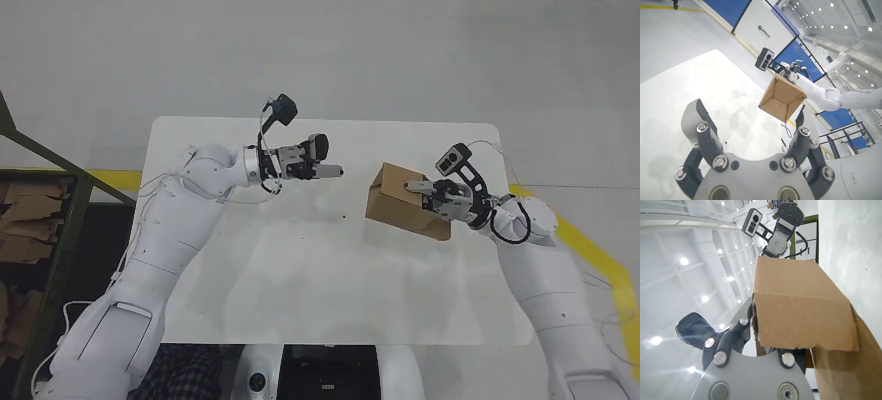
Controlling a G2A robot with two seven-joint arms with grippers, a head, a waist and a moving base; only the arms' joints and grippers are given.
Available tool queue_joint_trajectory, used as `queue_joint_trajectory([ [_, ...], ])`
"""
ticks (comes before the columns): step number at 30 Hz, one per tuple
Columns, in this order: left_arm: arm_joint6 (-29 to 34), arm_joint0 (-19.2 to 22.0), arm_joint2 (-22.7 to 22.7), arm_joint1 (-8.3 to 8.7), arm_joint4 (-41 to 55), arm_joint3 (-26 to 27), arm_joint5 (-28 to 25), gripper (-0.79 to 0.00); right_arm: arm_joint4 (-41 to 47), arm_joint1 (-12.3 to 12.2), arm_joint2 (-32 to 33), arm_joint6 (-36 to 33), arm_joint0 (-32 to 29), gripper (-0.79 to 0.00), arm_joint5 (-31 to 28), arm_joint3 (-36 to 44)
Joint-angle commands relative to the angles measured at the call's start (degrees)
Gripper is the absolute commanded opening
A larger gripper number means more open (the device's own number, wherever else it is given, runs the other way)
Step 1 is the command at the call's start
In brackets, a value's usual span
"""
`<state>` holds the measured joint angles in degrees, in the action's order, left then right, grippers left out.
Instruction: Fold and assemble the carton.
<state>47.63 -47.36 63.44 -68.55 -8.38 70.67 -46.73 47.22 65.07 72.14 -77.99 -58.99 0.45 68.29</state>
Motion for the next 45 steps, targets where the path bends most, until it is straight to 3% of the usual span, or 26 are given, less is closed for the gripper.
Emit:
queue_joint_trajectory([
  [1, -1.9, -0.7, 0.4, 0.24, -3.9, 2.0, -1.1, 0.000, 0.5, 0.2, -0.7, 0.3, 0.1, -0.785, 0.8, 0.0],
  [6, -5.5, -2.0, 0.8, 0.56, -10.5, 4.4, -2.9, 0.000, 0.3, 0.5, -2.0, 1.9, 0.7, -0.785, 1.1, -0.6],
  [20, -5.5, -2.0, 0.8, 0.56, -10.5, 4.4, -2.9, 0.000, -0.5, 0.6, -2.2, 3.9, 0.5, -0.785, -0.4, -0.3],
  [27, -10.7, -3.7, -1.4, 0.14, -10.9, 4.1, -2.6, 0.000, -3.5, 0.5, -2.7, 5.2, -0.4, -0.785, -2.5, 1.7],
  [36, -18.4, -2.4, -3.1, -0.21, -23.5, 1.4, -11.2, 0.000, -5.2, 0.6, -2.9, 4.5, 1.3, -0.785, -6.9, -2.0],
  [45, -28.1, -1.9, -6.6, -0.37, -36.8, 2.4, -11.3, 0.000, -6.6, 1.1, -5.0, 3.3, 2.5, -0.785, -10.0, -3.6],
])
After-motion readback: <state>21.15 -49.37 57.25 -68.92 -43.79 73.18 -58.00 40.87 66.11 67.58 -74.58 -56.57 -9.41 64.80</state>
